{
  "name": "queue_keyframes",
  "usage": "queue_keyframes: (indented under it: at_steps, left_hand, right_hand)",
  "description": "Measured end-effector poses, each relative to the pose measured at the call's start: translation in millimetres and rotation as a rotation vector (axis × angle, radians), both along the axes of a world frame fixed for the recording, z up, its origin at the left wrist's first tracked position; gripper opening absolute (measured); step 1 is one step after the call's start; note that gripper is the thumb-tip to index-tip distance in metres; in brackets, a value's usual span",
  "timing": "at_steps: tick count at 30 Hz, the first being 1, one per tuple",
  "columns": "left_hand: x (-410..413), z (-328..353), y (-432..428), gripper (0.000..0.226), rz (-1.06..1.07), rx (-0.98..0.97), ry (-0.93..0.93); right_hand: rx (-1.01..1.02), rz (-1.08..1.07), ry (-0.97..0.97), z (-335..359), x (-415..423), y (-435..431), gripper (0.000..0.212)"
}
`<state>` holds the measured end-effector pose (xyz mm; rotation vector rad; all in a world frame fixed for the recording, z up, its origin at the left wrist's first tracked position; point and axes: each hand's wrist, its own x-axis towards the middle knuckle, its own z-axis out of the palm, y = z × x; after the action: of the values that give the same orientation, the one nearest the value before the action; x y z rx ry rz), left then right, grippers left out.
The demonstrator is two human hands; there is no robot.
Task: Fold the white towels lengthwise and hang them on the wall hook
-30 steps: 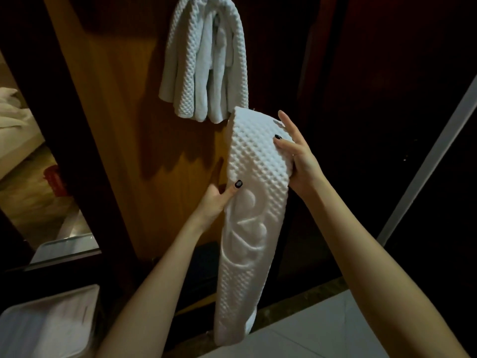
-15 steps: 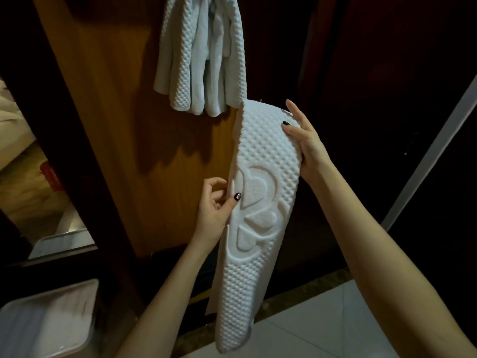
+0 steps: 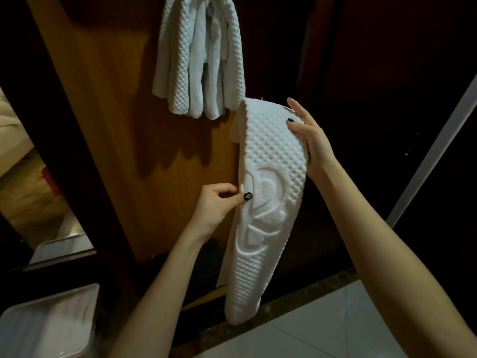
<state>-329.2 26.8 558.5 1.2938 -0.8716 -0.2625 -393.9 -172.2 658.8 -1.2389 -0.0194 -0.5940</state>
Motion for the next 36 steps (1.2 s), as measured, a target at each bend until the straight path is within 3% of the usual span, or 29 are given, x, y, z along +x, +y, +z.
queue_keyframes:
  at_steps: [6,12,15,18,21,23,25,28,31,34,36]
  left_hand:
    - [-1.7,7.5,-2.3,0.010,-0.123,0.021,-0.051]
    - [-4.8,6.8,-7.2,0.033,0.027,-0.027,-0.169]
    - [-8.4,10.1,-9.6,0.028,0.064,-0.054,-0.205]
    - [-13.7,13.8,-7.2,0.023,-0.048,-0.102,-0.143]
    - [-15.2,20.8,-0.6,0.044,-0.238,-0.138,-0.132]
    - [-13.4,30.3,-0.9,0.038,-0.274,-0.035,-0.252]
    - [-9.9,35.4,-6.8,0.025,-0.170,0.043,-0.391]
    - [-9.0,34.3,-19.4,0.021,-0.069,-0.008,-0.180]
    - [-1.6,24.7,-29.2,0.015,-0.013,-0.074,0.066]
    - [9.2,15.6,-31.1,0.020,-0.092,-0.070,0.278]
    - [13.0,11.8,-30.5,0.030,-0.151,-0.028,0.334]
  right_hand:
    - [0.066,0.019,-0.040,-1.6,-0.9,-1.2,0.042]
    - [0.045,-0.051,-0.010,3.4,-2.3,-3.0,0.042]
    - [0.044,-0.057,-0.024,9.3,-2.0,-3.3,0.042]
    - [0.035,-0.038,-0.030,14.1,-1.7,-6.1,0.041]
    - [-0.002,-0.059,0.028,16.1,4.6,-8.8,0.042]
    - [-0.027,-0.124,0.099,13.7,12.9,-9.8,0.044]
    - [0.016,-0.165,0.191,4.9,16.7,-9.0,0.041]
    - [0.142,-0.099,0.349,-24.6,0.8,-3.5,0.050]
    - [0.017,-0.099,0.461,-71.0,-25.3,2.9,0.055]
    - [-0.115,-0.105,0.380,-106.4,-51.4,17.1,0.041]
    - [-0.185,-0.044,0.297,-114.0,-63.8,23.7,0.052]
